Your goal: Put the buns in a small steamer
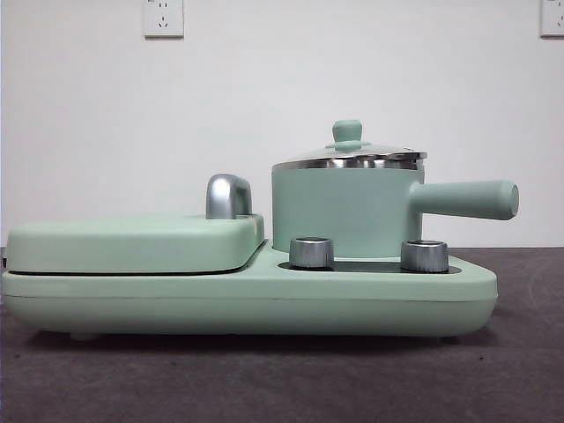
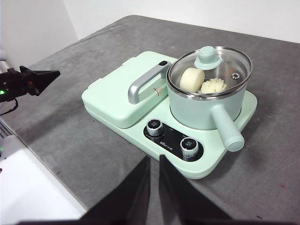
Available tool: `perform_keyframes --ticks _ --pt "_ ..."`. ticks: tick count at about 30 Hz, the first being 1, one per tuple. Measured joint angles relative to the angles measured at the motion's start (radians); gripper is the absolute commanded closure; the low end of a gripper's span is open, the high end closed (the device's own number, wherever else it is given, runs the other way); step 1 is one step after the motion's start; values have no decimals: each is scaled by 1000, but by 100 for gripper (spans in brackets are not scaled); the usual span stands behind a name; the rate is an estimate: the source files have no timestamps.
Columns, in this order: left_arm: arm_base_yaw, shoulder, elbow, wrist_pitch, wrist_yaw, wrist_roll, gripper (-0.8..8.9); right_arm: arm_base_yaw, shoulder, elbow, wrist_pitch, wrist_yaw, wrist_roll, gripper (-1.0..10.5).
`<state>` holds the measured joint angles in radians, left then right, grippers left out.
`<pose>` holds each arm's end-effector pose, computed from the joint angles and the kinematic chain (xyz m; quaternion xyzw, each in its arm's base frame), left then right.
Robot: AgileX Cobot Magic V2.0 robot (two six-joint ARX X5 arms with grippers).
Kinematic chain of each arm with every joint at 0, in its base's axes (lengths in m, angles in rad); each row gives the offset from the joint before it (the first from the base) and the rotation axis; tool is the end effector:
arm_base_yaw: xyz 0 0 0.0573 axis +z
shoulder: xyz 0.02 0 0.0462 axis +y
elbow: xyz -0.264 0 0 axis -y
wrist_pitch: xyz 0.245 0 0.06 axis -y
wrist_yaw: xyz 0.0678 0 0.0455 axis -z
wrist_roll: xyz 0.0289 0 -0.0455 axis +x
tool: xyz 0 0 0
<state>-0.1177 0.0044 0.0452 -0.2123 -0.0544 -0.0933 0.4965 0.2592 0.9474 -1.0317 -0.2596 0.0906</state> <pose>0.0931 -0.0094 0.1581 -0.0391 0.0867 -0.0275 0.9951 0.0018 0.0094 0.3409 0.0213 0.1860 0.3556 0.9157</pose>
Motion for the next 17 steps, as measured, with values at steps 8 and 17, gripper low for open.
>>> perform_keyframes --ticks 8,17 --pt "51 1 -13 31 1 4 792 0 0 0 0 0 0 919" --pt "70 1 -13 31 6 77 792 0 0 0 0 0 0 918"
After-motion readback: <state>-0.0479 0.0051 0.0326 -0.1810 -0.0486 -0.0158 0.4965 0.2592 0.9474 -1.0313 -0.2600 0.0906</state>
